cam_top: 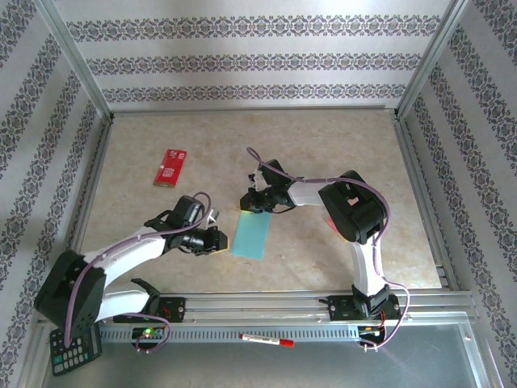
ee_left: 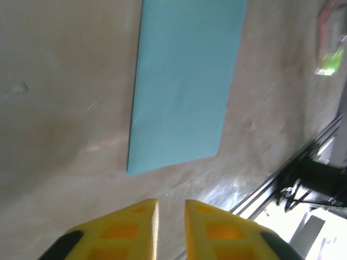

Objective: Fold a paper plane with a square sheet of paper (pick it up from the middle)
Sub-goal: First fold in half a square sheet of paper at the center of the table, then rotate the square sheet of paper at the center of the table.

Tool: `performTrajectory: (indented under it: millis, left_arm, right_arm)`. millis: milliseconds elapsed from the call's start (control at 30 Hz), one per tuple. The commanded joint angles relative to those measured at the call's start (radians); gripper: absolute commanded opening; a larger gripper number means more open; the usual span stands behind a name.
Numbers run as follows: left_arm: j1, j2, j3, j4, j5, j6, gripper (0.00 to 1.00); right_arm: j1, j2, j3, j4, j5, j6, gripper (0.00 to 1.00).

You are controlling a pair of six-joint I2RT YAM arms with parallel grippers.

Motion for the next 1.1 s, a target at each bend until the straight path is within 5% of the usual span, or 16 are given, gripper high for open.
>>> performTrajectory:
  millis: [0,200,467,667,1067]
  left_arm:
    - [0.013,-0.041,0.005,0.039,-0.064,-0.069,0.25]
    - [-0.02,0.05,0.03,0.166,-0.053,-0.123,0.25]
    - [-0.046,0.355,0.213,0.2,-0.014,-0.058,0.04]
    - [-0.062,0.48,0.239,0.208,-0.006,-0.042,0.0]
    - [-0.141,0.449,0.123,0.286,-0.03,-0.136,0.04]
  right_arm:
    - [0.001,-0.041,-0.024,-0.112,-0.083,-0.083,0.0]
    - [-0.028,-0.196,-0.014,-0.231,-0.139,-0.184,0.02]
    - [-0.075,-0.426,-0.228,-0.295,0.169,-0.102,0.1]
    - [-0.049,-0.327,-0.222,-0.154,0.17,-0.01,0.09]
    - [-0.051,-0.112,-0.071,-0.184,0.126,-0.082,0.06]
